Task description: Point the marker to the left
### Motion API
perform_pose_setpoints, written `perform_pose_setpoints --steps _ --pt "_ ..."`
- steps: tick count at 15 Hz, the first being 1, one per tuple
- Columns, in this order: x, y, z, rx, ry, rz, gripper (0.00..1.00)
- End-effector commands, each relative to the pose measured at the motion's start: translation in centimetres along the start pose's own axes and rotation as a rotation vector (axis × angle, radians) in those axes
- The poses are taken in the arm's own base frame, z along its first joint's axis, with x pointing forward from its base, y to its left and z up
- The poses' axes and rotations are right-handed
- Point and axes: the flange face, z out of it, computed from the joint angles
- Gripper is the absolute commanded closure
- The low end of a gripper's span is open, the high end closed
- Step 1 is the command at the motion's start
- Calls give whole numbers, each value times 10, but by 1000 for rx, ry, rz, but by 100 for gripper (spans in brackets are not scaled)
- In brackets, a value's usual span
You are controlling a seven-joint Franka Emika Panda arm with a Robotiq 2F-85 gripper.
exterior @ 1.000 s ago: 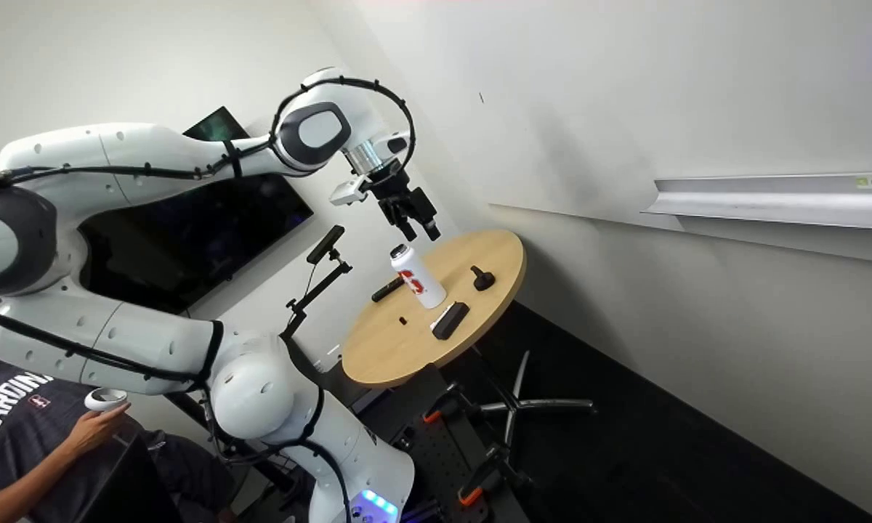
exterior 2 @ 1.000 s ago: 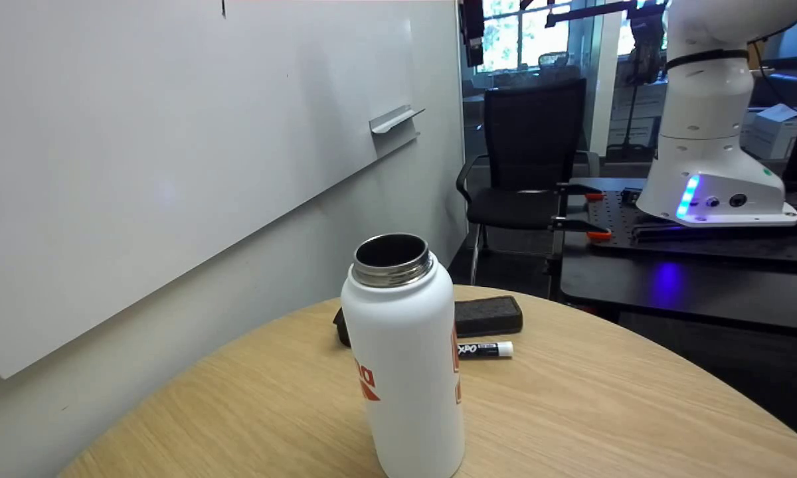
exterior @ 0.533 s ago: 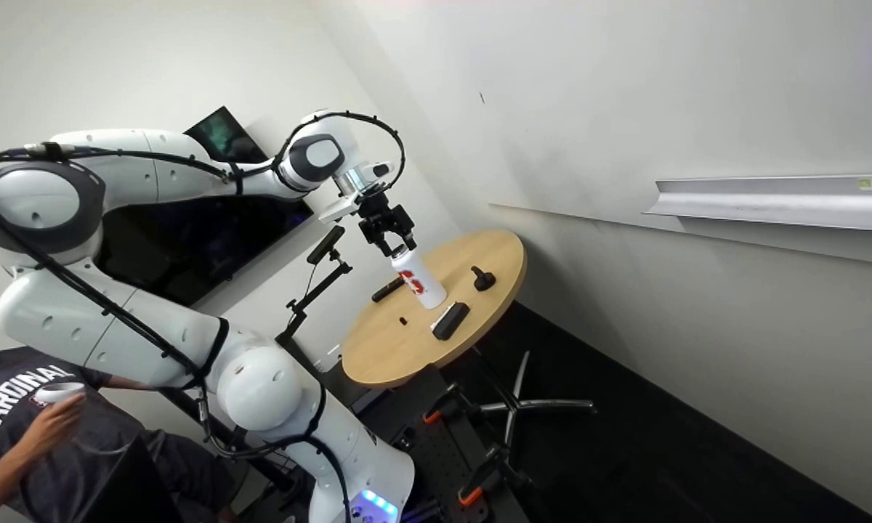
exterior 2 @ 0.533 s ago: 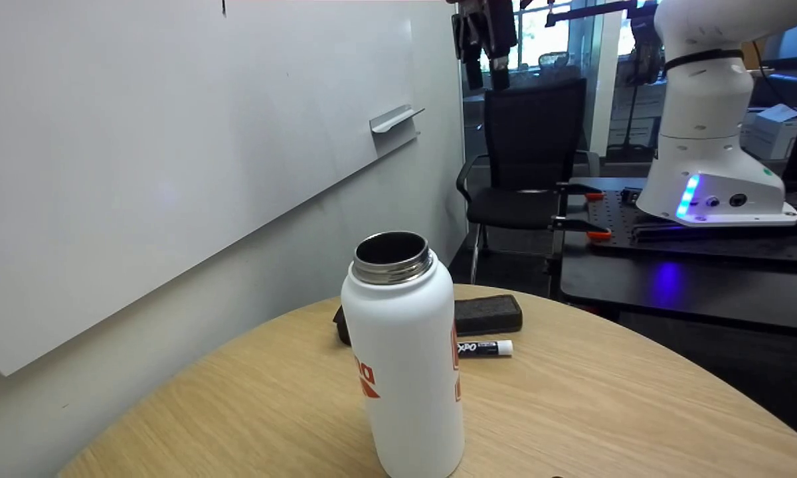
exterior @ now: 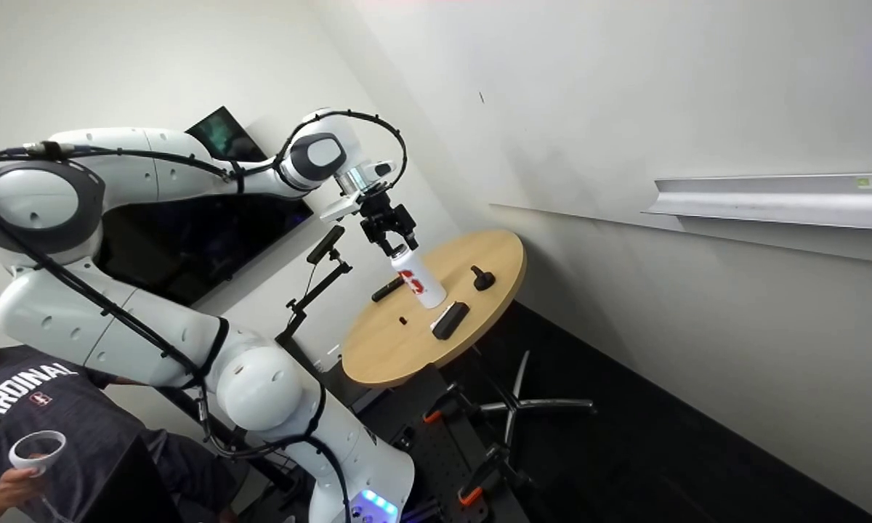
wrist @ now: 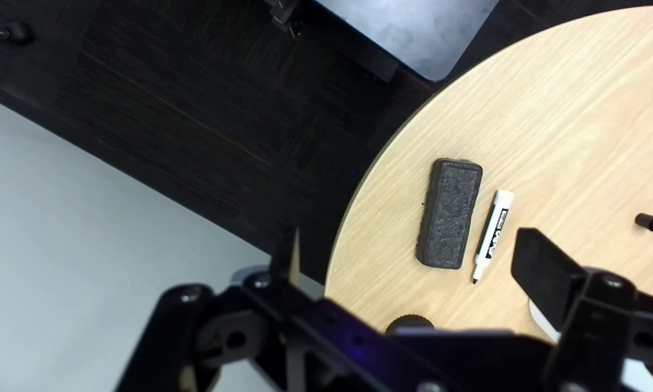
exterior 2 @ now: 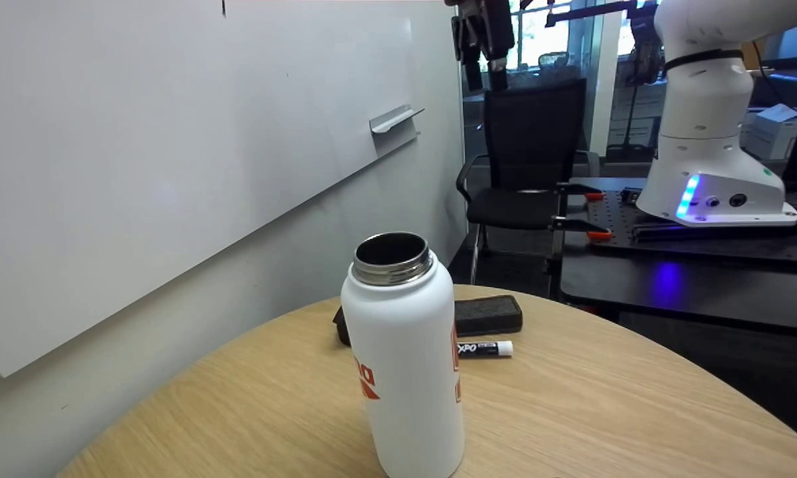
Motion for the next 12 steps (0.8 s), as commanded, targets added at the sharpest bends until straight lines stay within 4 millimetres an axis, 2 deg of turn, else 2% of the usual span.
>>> perform_pose_setpoints --steps 1,7,10,12 --pt "11 -26 26 -35 23 9 0" --pt "33 -111 99 -9 133 23 0" --pt "42 -131 139 17 130 -7 0" --pt "46 -135 155 21 97 -66 0"
